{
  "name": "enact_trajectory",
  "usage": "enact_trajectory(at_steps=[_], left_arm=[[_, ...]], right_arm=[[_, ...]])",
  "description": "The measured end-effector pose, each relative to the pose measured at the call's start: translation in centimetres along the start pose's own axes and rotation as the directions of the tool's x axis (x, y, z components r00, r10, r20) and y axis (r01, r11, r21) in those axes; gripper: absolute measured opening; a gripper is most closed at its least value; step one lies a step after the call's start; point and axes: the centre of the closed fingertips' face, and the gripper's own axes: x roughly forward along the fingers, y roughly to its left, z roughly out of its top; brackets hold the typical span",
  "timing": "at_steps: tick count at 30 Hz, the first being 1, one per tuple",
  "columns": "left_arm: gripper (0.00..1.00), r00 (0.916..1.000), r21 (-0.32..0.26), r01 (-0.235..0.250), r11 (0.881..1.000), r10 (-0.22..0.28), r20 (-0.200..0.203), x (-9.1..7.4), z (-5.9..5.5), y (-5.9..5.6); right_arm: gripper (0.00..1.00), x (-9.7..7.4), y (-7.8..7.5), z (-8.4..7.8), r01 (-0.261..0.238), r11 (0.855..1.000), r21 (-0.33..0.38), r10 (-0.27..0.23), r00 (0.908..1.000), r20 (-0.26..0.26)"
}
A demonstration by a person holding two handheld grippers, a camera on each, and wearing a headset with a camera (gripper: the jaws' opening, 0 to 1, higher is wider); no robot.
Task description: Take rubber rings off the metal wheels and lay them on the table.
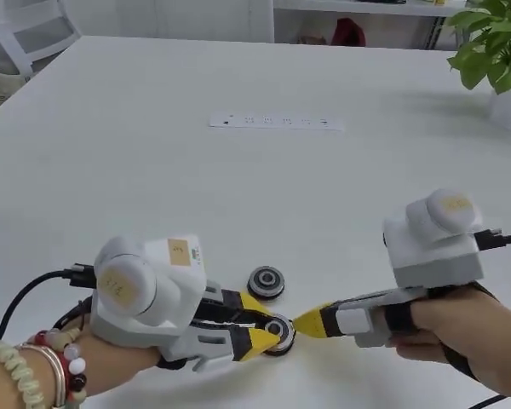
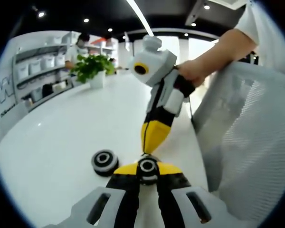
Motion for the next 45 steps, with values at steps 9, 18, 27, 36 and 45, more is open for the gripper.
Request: enact_trajectory(at_steps=[9, 18, 27, 36, 45], left_arm=[[0.14, 1.0, -0.01, 0.001, 1.0, -0.001, 0.006, 0.0, 0.0, 0.0], [0.14, 1.0, -0.007, -0.002, 1.0, 0.002, 0.004, 0.0, 0.0, 0.0], [0.14, 1.0, -0.008, -0.003, 1.0, 0.003, 0.006, -0.1, 0.0, 0.0], [0.14, 1.0, -0.007, -0.002, 1.0, 0.002, 0.009, -0.1, 0.0, 0.0], [0.14, 0.9999, -0.004, -0.002, 1.0, 0.002, 0.01, -0.1, 0.0, 0.0]], right_arm=[[0.0, 0.0, 0.9, -0.1, -0.032, 0.993, 0.114, 0.029, 0.9992, 0.026], [0.0, 0.0, 1.4, 0.1, -0.049, 0.985, 0.166, 0.043, 0.9983, 0.04], [0.0, 0.1, 1.5, 0.3, -0.059, 0.983, 0.174, 0.052, 0.9977, 0.044], [0.0, 0.1, 1.9, 0.5, -0.067, 0.983, 0.17, 0.06, 0.9971, 0.048], [0.0, 0.2, 2.2, 0.5, -0.077, 0.982, 0.171, 0.069, 0.9963, 0.051]])
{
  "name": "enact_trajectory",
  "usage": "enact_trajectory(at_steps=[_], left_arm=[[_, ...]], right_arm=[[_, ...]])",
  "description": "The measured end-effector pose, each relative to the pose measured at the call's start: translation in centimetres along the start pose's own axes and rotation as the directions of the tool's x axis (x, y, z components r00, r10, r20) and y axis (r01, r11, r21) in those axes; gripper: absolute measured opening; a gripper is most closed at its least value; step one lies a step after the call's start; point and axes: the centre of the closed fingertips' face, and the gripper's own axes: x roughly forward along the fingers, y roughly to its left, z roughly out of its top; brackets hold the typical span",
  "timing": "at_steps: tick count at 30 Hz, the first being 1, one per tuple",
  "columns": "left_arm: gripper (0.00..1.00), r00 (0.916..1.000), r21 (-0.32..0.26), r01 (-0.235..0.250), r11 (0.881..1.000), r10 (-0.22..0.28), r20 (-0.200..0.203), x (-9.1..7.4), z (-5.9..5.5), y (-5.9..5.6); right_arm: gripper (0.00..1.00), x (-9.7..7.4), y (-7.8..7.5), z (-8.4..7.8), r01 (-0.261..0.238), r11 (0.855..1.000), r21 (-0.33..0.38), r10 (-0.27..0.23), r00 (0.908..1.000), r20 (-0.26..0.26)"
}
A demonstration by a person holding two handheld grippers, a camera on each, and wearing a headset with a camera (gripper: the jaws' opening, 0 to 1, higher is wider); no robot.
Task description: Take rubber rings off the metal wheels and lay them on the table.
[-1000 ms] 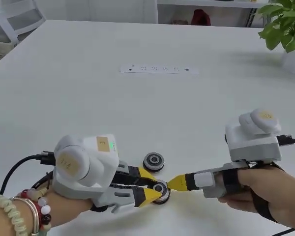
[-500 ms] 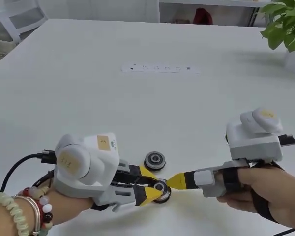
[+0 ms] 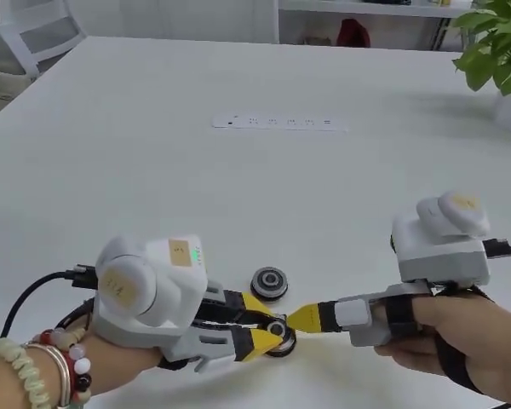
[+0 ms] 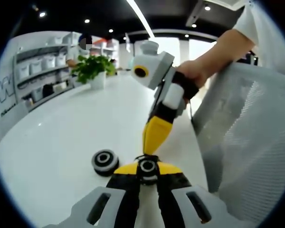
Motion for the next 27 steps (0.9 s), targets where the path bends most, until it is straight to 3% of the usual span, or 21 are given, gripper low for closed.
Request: enact_trajectory(at_steps=[6, 10, 11, 12, 13, 14, 19, 27], left_arm=[[0.14, 1.0, 0.003, -0.002, 1.0, 0.002, 0.003, 0.0, 0.0, 0.0], [0.14, 1.0, 0.001, -0.004, 1.0, 0.004, 0.001, 0.0, 0.0, 0.0], [0.14, 1.0, 0.001, -0.004, 1.0, 0.004, 0.001, 0.0, 0.0, 0.0], [0.14, 1.0, 0.002, -0.003, 1.0, 0.003, 0.001, 0.0, 0.0, 0.0], [0.14, 1.0, 0.0, -0.005, 1.0, 0.005, 0.001, 0.0, 0.0, 0.0], [0.14, 1.0, -0.001, -0.006, 1.0, 0.006, 0.001, 0.0, 0.0, 0.0], [0.14, 1.0, -0.007, -0.008, 1.0, 0.008, -0.002, 0.0, 0.1, 0.0], [0.14, 0.9994, -0.011, -0.014, 1.0, 0.013, -0.03, 0.1, 0.1, 0.0]], right_arm=[[0.0, 0.1, 0.3, 0.0, -0.007, 1.0, -0.013, 0.007, 1.0, -0.002], [0.0, 0.2, 1.1, 0.1, -0.039, 0.999, -0.024, 0.039, 0.9992, -0.002], [0.0, 0.3, 1.7, 0.1, -0.069, 0.997, -0.026, 0.069, 0.9976, -0.002], [0.0, 0.4, 1.9, 0.8, -0.078, 0.997, -0.018, 0.079, 0.9961, 0.038], [0.0, 0.2, 3.1, 0.9, -0.146, 0.989, -0.012, 0.147, 0.9886, 0.033], [0.0, 0.3, 1.6, 0.5, -0.066, 0.997, -0.042, 0.067, 0.9978, 0.007], [0.0, 0.1, 1.0, 0.7, -0.059, 0.998, -0.001, 0.059, 0.9981, 0.019], [0.0, 0.3, 0.0, 0.7, -0.01, 1.0, -0.003, 0.01, 0.9999, 0.007]])
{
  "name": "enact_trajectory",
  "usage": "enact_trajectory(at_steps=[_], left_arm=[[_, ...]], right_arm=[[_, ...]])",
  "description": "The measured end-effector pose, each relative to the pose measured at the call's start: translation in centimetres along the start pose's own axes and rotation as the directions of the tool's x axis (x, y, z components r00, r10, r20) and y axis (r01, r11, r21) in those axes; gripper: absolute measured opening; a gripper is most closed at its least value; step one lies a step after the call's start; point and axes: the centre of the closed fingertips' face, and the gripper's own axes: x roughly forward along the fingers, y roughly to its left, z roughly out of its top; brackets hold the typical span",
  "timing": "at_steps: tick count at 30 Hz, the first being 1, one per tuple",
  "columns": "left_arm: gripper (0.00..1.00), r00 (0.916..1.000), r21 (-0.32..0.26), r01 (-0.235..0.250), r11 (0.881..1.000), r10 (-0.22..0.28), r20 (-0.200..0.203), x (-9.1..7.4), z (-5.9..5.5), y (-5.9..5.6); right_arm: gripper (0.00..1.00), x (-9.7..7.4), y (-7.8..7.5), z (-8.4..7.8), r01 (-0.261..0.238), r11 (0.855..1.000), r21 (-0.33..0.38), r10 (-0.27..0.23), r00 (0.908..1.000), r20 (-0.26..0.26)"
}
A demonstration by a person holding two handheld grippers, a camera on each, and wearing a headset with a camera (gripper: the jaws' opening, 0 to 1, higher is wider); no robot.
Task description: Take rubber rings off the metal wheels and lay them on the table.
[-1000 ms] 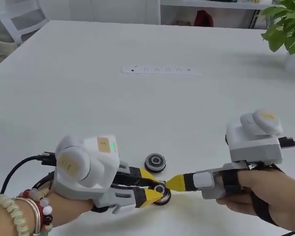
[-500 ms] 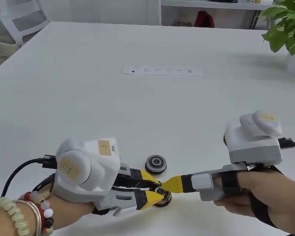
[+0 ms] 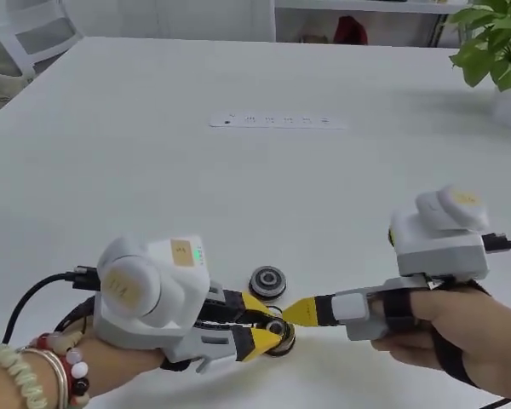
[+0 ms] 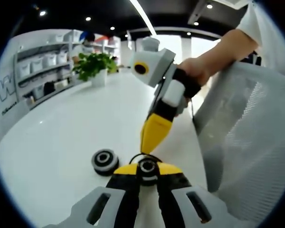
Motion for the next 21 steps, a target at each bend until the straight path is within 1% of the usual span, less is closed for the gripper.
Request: enact_trajectory(at_steps=[1, 2, 3, 5, 6, 7, 8, 10, 13, 15, 17, 19, 20, 21], left_arm=[[0.14, 1.0, -0.003, 0.001, 1.0, -0.001, -0.003, 0.0, 0.0, 0.0], [0.14, 0.9999, -0.028, 0.002, 1.0, -0.002, -0.012, 0.0, 0.0, 0.0], [0.15, 0.9998, -0.033, 0.003, 0.999, -0.004, -0.017, 0.0, 0.1, 0.0], [0.16, 0.9999, -0.026, 0.006, 1.0, -0.007, -0.011, 0.0, 0.4, -0.1], [0.17, 1.0, -0.011, 0.004, 1.0, -0.004, -0.004, -0.1, 0.7, 0.0], [0.17, 1.0, -0.008, 0.004, 1.0, -0.004, -0.001, -0.2, 0.8, 0.0], [0.18, 1.0, -0.008, 0.005, 1.0, -0.005, 0.003, -0.2, 1.0, 0.0], [0.22, 0.9995, -0.026, 0.004, 1.0, -0.003, 0.031, -0.5, 1.8, 0.2], [0.25, 0.9986, -0.016, -0.011, 1.0, 0.012, 0.051, -0.9, 2.5, 0.6], [0.25, 0.998, -0.007, -0.02, 1.0, 0.02, 0.06, -1.1, 2.9, 0.8], [0.27, 0.9978, -0.01, -0.018, 1.0, 0.019, 0.063, -1.4, 3.2, 0.8], [0.32, 0.9977, -0.015, -0.017, 1.0, 0.018, 0.065, -1.7, 3.6, 0.8], [0.35, 0.9965, -0.003, -0.023, 1.0, 0.023, 0.081, -1.8, 4.1, 0.8], [0.37, 0.9961, 0.005, -0.024, 1.0, 0.023, 0.085, -1.9, 4.3, 0.8]], right_arm=[[0.0, 0.0, 0.0, 0.0, 0.002, 1.0, -0.001, -0.002, 1.0, -0.001], [0.0, 0.0, -0.1, 0.0, 0.006, 1.0, -0.002, -0.006, 1.0, -0.002], [0.0, 0.0, -0.1, 0.0, 0.007, 1.0, -0.002, -0.007, 1.0, -0.003], [0.0, 0.0, -0.1, 0.0, 0.008, 1.0, -0.002, -0.008, 1.0, -0.004], [0.0, 0.0, -0.2, 0.0, 0.012, 1.0, -0.005, -0.012, 0.9999, -0.004], [0.0, -0.1, -0.2, 0.0, 0.013, 1.0, -0.005, -0.013, 0.9999, -0.002], [0.0, -0.1, -0.2, 0.1, 0.014, 1.0, -0.004, -0.014, 0.9999, 0.001], [0.0, -0.2, -0.2, 0.3, 0.018, 1.0, -0.001, -0.018, 0.9998, 0.01], [0.0, -0.5, -0.3, 0.5, 0.02, 1.0, 0.005, -0.02, 0.9995, 0.023], [0.0, -0.6, -0.3, 0.7, 0.023, 1.0, 0.007, -0.023, 0.9992, 0.032], [0.0, -0.7, -0.4, 0.9, 0.025, 1.0, 0.008, -0.025, 0.9989, 0.039], [0.0, -0.9, -0.5, 1.2, 0.024, 1.0, 0.014, -0.024, 0.9984, 0.052], [0.0, -1.1, -0.5, 1.4, 0.023, 1.0, 0.016, -0.024, 0.9979, 0.059], [0.0, -1.3, -0.5, 1.6, 0.024, 1.0, 0.015, -0.025, 0.9973, 0.069]])
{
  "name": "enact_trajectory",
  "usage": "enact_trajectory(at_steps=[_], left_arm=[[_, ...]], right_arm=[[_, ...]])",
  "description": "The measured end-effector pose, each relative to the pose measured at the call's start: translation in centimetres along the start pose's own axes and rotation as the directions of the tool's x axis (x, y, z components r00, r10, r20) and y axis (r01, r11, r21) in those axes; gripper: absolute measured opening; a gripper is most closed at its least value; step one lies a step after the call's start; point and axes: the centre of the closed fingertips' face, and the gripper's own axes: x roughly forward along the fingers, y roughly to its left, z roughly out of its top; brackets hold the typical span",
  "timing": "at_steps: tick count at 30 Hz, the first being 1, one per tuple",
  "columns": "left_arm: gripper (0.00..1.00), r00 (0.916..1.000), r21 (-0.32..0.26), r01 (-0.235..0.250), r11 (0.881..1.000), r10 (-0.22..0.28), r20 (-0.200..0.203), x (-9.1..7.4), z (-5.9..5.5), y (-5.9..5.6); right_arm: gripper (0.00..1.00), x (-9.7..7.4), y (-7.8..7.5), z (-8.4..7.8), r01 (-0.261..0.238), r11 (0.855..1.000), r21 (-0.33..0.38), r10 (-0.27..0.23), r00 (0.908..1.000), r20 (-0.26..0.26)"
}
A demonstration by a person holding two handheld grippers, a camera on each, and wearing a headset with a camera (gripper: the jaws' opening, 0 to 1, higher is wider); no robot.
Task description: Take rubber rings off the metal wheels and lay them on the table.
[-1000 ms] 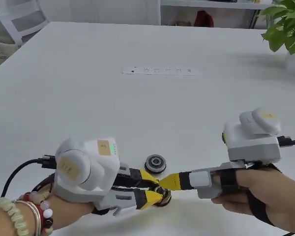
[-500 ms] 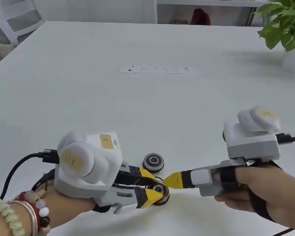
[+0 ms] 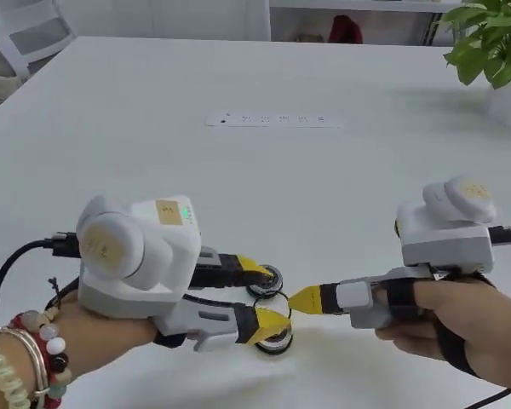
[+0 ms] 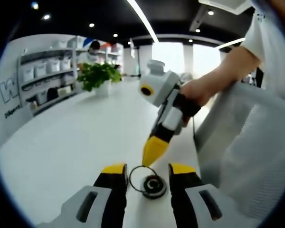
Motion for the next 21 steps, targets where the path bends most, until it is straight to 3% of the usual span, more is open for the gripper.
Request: enact_trajectory(at_steps=[5, 8, 16, 21], left_arm=[[0.41, 0.9998, 0.04, 0.012, 0.999, -0.012, -0.015, -0.5, 0.2, -0.1], [0.44, 0.9996, 0.034, 0.021, 0.999, -0.021, -0.018, -0.9, 0.4, -0.1], [0.49, 0.9996, 0.034, 0.004, 0.999, -0.005, 0.029, -2.9, 2.9, 0.5], [0.51, 0.9997, 0.058, 0.014, 0.998, -0.015, 0.021, -4.3, 3.7, 0.6]], right_arm=[[0.0, -0.9, -0.3, 1.2, 0.002, 1.0, 0.022, -0.004, 0.9983, 0.059], [0.0, -1.4, -0.5, 1.5, 0.0, 0.999, 0.036, -0.003, 0.9966, 0.082], [0.0, -2.1, 0.1, 2.6, -0.013, 0.999, 0.038, 0.008, 0.9907, 0.136], [0.0, -2.5, 0.0, 3.0, -0.011, 0.999, 0.035, 0.005, 0.9878, 0.155]])
